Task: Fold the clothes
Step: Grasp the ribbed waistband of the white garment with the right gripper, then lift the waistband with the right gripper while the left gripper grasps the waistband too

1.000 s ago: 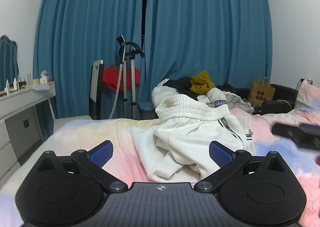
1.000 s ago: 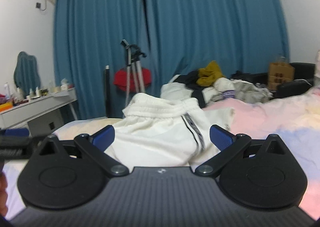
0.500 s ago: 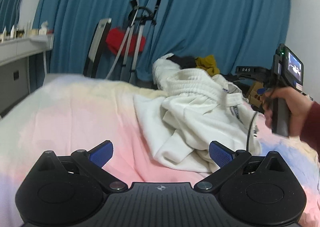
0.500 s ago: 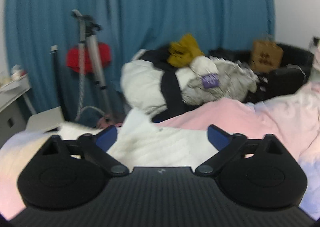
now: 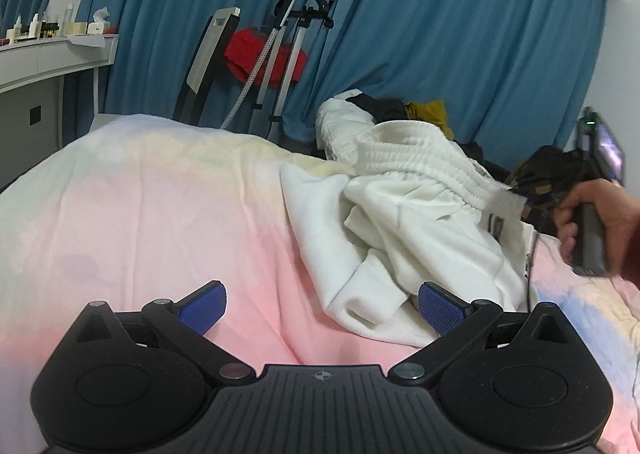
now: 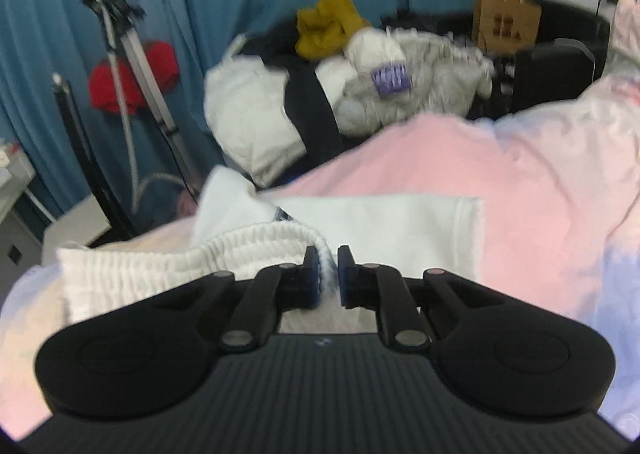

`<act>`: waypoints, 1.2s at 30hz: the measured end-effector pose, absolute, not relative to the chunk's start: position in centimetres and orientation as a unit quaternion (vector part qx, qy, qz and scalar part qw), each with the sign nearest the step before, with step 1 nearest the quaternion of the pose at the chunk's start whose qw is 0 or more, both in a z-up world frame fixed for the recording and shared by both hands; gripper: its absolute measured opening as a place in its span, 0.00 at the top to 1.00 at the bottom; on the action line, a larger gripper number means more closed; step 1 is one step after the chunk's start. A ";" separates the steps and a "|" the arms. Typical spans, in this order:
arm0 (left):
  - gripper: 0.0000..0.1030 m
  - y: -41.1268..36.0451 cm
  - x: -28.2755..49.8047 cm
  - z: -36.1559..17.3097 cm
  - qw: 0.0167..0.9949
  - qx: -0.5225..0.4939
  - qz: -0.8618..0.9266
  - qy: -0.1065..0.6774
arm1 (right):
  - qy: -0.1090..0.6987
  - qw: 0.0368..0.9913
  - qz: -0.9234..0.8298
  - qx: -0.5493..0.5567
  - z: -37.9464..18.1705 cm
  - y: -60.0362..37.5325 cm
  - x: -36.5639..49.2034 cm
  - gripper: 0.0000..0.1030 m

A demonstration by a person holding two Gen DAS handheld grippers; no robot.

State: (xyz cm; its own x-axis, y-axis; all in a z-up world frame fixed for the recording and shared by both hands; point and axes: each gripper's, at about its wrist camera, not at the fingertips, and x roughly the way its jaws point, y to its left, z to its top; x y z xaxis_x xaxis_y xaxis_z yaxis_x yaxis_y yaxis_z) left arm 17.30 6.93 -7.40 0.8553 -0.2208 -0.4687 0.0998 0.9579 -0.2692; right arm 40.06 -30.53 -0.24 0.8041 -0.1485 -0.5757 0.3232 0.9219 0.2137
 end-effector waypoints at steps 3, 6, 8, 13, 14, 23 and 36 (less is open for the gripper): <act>0.00 6.7 16.4 -6.6 0.960 -0.108 -0.087 0.242 | 0.259 0.949 -0.111 0.144 1.1 -29.7 35.6 0.89; 0.00 6.3 15.7 -5.8 0.964 -0.103 -0.089 0.229 | 0.229 0.954 -0.086 0.173 2.7 -30.1 30.2 0.89; 0.00 6.1 15.1 -5.2 0.966 -0.100 -0.093 0.222 | 0.207 0.958 -0.066 0.187 3.6 -29.8 26.2 0.89; 0.00 6.2 13.1 -3.6 0.969 -0.106 -0.103 0.200 | 0.183 0.965 -0.021 0.187 3.4 -27.3 16.5 0.89; 0.00 6.2 12.6 -3.3 0.969 -0.106 -0.105 0.197 | 0.182 0.967 -0.012 0.180 2.9 -26.8 14.9 0.89; 0.00 5.4 8.4 -2.8 0.969 -0.108 -0.121 0.187 | 0.265 0.962 0.004 0.060 -4.5 -21.3 10.1 0.89; 0.01 2.6 8.6 -5.4 0.964 -0.079 -0.158 0.197 | 0.298 0.949 -0.049 0.092 -6.8 -22.6 9.8 0.59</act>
